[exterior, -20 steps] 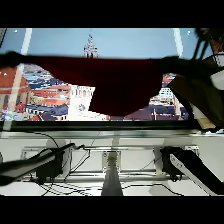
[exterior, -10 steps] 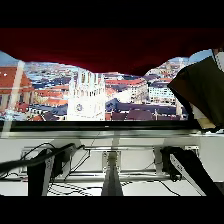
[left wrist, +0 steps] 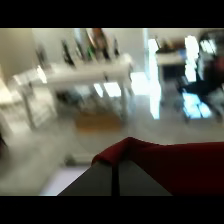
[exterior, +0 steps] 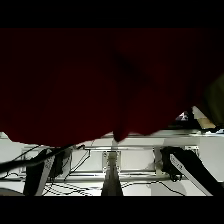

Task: Fold the clothes and pants, and hang the long-sleeved shirts on hangers.

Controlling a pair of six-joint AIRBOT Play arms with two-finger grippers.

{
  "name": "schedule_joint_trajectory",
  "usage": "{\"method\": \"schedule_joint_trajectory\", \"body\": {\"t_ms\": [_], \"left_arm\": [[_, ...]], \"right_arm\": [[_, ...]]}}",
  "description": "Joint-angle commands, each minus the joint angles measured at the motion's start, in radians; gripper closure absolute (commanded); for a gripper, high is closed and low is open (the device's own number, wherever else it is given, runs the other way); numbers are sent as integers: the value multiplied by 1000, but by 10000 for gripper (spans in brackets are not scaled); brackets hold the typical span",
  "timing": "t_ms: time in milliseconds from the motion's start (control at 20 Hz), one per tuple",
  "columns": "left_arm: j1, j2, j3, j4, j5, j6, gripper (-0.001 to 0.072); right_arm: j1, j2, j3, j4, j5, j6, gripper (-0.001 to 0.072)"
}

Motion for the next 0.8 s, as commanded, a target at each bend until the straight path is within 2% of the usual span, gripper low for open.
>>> {"method": "schedule_joint_trajectory", "body": {"t_ms": [0,150,350,600,750], "left_arm": [[-92,-273,1,27,-259,3,692],[-207,-548,1,77,-259,3,692],[-308,-856,1,90,-122,3,692],[-351,-988,1,90,-82,3,691],[-344,-982,1,99,-162,3,692]], "right_arm": [[0,-261,1,-40,143,12,694],[0,-513,1,-75,151,12,694],[-35,-787,1,-92,102,13,694],[-82,-906,1,-100,74,12,694],[-118,-906,2,-119,196,12,694]]}}
